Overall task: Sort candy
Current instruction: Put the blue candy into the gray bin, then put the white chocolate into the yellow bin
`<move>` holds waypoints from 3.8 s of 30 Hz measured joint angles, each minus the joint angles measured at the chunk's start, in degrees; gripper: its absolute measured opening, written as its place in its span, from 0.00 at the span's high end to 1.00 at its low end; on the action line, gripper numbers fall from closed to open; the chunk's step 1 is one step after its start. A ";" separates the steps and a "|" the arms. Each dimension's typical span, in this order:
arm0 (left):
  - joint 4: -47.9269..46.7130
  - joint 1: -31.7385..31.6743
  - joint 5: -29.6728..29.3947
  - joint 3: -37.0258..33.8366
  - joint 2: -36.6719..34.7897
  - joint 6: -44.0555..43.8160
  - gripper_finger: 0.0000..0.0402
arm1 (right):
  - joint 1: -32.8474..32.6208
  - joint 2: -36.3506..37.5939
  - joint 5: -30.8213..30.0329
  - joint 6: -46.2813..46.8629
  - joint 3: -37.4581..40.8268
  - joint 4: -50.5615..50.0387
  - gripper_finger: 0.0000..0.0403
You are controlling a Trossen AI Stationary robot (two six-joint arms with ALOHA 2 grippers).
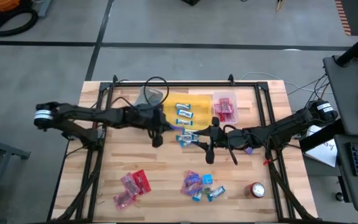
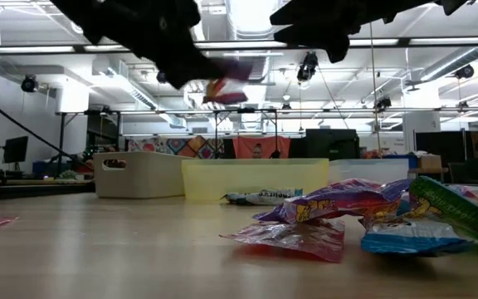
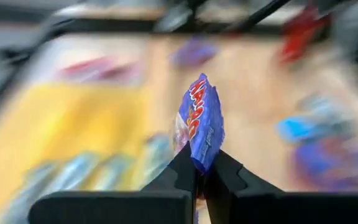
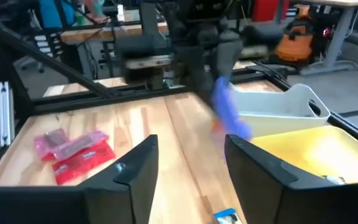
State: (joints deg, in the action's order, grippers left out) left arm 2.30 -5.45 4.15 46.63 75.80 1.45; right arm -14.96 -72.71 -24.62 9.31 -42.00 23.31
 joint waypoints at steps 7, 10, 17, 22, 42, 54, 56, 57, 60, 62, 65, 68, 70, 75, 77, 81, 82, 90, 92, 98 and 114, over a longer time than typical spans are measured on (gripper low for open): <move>-26.76 -2.99 -34.81 6.05 -4.37 4.11 1.00 | 0.00 0.02 -0.01 1.37 0.00 -0.41 0.50; -32.23 -7.50 -39.96 7.47 -3.99 3.96 1.00 | 0.00 0.02 0.00 1.36 0.00 -0.50 0.50; -33.83 -21.22 -29.77 7.44 0.68 -0.19 1.00 | 0.00 0.02 0.02 1.78 0.00 -0.60 0.50; -34.00 -26.69 -21.84 8.53 6.10 -2.20 1.00 | 0.00 0.02 0.05 3.78 0.00 -2.06 0.50; -44.41 -26.86 -28.67 16.42 17.72 -0.91 0.78 | -0.02 0.02 0.59 7.36 0.00 -4.53 0.50; -45.96 -22.61 -19.68 16.33 9.65 -2.80 0.73 | -0.02 0.00 0.84 10.27 -0.12 -6.95 0.50; -46.03 -21.60 -19.62 16.29 8.05 -3.32 0.73 | -0.02 0.05 2.09 10.24 -1.13 -8.93 0.50; -46.00 -20.96 -19.62 16.27 7.14 -3.67 0.73 | -0.02 0.07 3.19 10.26 -1.89 -10.06 0.50; -44.46 -18.25 -19.54 15.40 4.06 -4.51 0.73 | -0.17 0.17 6.93 10.28 -4.48 -15.26 0.50; -41.74 -15.92 -18.20 13.90 1.75 -4.96 0.73 | -0.62 -0.12 8.35 10.32 -6.60 -20.26 0.50; -36.35 -12.19 -16.92 10.71 -1.68 -5.92 0.73 | -1.84 -0.99 8.60 11.22 -10.40 -29.81 0.50; -30.49 -8.49 -16.88 6.57 -4.49 -7.43 0.73 | -3.76 -2.76 8.59 11.74 -14.60 -39.86 0.50; -26.57 -5.90 -16.88 3.55 -6.27 -7.78 0.73 | -5.43 -4.51 8.71 11.74 -17.09 -45.06 0.50; -14.31 0.08 -16.84 -3.75 -9.88 -8.01 0.73 | -9.50 -10.94 12.64 12.07 -22.77 -56.86 0.50; -9.81 1.80 -16.86 -5.74 -11.25 -8.02 0.73 | -11.08 -14.09 14.73 13.46 -24.89 -60.61 0.50; -4.72 3.60 -16.88 -7.48 -12.94 -8.02 0.73 | -14.67 -19.62 17.89 16.46 -28.27 -62.66 0.50; -4.26 3.74 -16.95 -7.51 -13.08 -8.02 0.73 | -15.62 -20.77 18.66 16.94 -29.02 -62.64 0.50; -2.74 3.93 -16.75 -6.90 -12.82 -8.02 0.73 | -22.24 -25.92 20.18 24.33 -33.81 -69.63 0.50; -2.60 3.93 -16.71 -6.90 -12.82 -8.02 0.73 | -23.51 -26.59 20.18 26.65 -34.02 -70.15 0.50; -1.17 3.93 -16.65 -6.92 -12.22 -7.76 0.73 | -26.20 -29.19 20.33 30.36 -33.97 -69.51 0.50; 0.31 3.93 -16.62 -6.92 -10.30 -7.76 0.73 | -26.40 -36.85 19.55 25.19 -33.81 -69.03 0.58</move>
State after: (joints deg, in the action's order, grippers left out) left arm 2.61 -1.52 -12.47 39.70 65.50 -6.31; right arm -41.36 -109.56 -5.07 34.51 -75.81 -45.72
